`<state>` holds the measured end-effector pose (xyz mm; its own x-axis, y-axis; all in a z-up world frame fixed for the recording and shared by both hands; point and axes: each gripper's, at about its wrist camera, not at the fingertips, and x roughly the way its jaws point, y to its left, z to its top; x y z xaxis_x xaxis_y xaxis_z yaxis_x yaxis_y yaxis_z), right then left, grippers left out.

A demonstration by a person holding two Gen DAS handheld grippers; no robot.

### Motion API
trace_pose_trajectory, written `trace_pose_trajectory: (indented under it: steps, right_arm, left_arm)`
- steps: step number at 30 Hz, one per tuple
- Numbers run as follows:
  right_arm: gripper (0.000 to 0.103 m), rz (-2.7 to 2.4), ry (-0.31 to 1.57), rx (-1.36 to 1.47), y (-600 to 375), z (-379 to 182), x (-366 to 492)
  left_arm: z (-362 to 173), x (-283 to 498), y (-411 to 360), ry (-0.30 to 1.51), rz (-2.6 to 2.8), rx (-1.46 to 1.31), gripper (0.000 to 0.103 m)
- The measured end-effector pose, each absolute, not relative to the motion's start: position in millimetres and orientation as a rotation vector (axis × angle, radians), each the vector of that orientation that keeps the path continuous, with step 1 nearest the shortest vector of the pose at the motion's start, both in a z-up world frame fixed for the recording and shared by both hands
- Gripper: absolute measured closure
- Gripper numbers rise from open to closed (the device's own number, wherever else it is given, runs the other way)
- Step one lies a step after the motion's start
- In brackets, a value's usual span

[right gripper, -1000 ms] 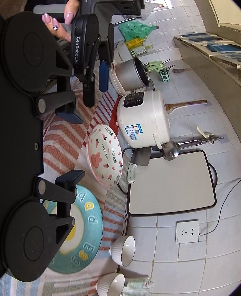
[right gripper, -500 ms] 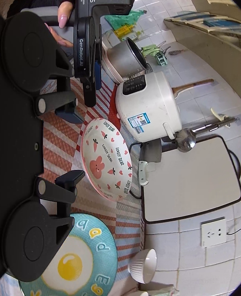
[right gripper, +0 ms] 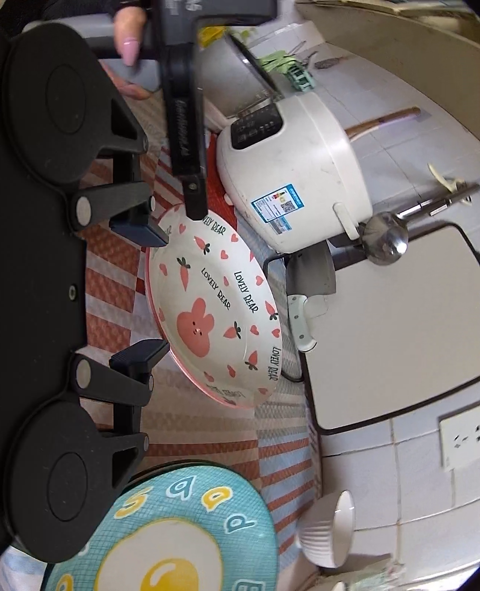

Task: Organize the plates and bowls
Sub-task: 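Move both grippers to the bunny bowl rim and close on it, then lift the bunny bowl with both grippers and lower it onto the egg plate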

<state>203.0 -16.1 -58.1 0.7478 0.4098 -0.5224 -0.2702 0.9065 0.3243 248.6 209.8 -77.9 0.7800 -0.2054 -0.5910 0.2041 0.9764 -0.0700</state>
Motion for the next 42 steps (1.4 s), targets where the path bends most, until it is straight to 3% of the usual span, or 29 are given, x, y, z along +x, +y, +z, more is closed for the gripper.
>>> trace_pose_trajectory:
  steps: [15,18,20,21,30,42]
  right_arm:
    - [0.039,0.249,0.631,0.393,-25,-79,241]
    - [0.043,0.216,0.626,0.427,-24,-82,248]
    - [0.057,0.183,0.623,0.398,-21,-82,250]
    - [0.069,0.162,0.622,0.373,-20,-83,250]
    - [0.069,0.163,0.615,0.310,-22,-83,253]
    - [0.069,0.268,0.636,0.351,-33,-76,246]
  left_arm:
    - [-99,294,221,0.680,-0.199,-0.201,0.088]
    - [-106,295,224,0.680,-0.204,-0.272,0.088]
    - [-106,293,221,0.670,-0.194,-0.260,0.087]
    - [-107,292,219,0.668,-0.188,-0.256,0.086]
    - [-109,292,223,0.707,-0.179,-0.360,0.085]
    - [-94,251,198,0.484,-0.087,-0.115,0.086]
